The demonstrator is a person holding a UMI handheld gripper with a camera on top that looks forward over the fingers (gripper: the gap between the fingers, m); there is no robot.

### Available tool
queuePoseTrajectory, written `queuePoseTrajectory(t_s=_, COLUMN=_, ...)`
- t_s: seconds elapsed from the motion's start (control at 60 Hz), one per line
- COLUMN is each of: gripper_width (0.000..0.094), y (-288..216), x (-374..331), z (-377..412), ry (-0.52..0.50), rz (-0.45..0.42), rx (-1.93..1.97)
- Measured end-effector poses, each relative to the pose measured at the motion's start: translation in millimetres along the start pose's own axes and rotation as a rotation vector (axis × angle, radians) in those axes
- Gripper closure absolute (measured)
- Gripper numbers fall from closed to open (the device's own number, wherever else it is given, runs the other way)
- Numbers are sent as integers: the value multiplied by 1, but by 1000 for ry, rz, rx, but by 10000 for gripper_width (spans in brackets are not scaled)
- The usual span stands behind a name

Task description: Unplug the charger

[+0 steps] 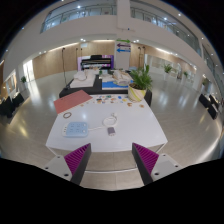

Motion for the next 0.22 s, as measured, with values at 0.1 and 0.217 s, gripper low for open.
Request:
queuePoseTrajectory(t_s=0.1, gripper_width=83, y=4, x=-3, z=-2, ry=1, rz=-1, rx=-4)
queuePoseTrajectory(t_s=0.217, gripper_width=81, y=5, x=-1, z=-3, ry=5, rz=-9, rx=-22)
Point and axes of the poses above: the point between the fingertips, and its own axes, seen from behind it with the camera up: z to the left, y down, x forward, the way the camera looks, the point moved 7 cm from there along -x, backward, against the way the camera looks, and after that the axes turned 4 degrees about -z, right-handed, at the moved point
